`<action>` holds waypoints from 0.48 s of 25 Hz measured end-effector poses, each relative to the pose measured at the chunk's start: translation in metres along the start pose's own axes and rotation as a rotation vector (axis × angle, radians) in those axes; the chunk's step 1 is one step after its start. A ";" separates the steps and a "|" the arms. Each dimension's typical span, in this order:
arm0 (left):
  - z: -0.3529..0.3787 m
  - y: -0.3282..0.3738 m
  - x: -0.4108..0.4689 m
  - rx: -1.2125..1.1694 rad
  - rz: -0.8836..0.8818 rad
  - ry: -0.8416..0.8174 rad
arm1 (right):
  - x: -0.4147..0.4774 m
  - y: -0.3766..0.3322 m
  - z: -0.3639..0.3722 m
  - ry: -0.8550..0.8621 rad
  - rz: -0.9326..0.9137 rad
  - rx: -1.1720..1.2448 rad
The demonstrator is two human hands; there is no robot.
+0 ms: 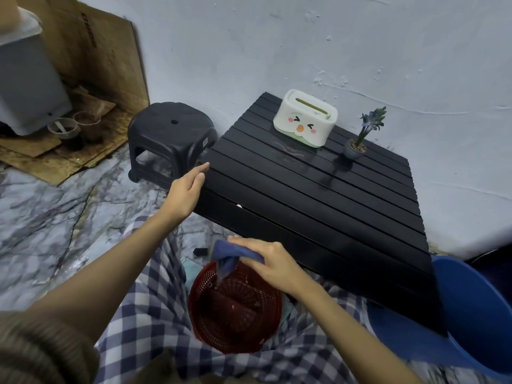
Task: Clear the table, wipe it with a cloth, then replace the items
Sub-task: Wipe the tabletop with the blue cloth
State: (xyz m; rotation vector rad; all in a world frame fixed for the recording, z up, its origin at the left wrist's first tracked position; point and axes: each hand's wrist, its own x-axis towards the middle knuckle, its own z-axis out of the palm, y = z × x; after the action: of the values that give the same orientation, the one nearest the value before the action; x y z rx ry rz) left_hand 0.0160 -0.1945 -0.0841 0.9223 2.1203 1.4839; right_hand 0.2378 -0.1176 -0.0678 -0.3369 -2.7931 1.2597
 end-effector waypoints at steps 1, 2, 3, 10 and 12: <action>0.000 0.000 -0.001 0.005 0.001 -0.004 | -0.001 0.001 -0.008 0.078 0.032 0.068; 0.000 0.000 -0.001 0.014 0.003 -0.008 | 0.002 0.003 -0.016 0.192 0.058 0.107; 0.000 0.001 -0.002 0.024 0.003 -0.014 | 0.009 0.007 -0.025 0.307 0.089 0.101; 0.000 0.001 0.000 0.057 0.008 -0.030 | 0.063 0.029 -0.017 0.323 0.147 -0.246; 0.001 0.001 0.003 0.058 0.008 -0.021 | 0.070 0.015 -0.004 0.268 0.080 -0.226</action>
State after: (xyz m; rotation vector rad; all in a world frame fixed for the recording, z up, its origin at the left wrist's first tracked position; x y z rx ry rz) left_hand 0.0154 -0.1914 -0.0835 0.9640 2.1570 1.4180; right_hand 0.1729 -0.0897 -0.0790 -0.5877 -2.7121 0.8372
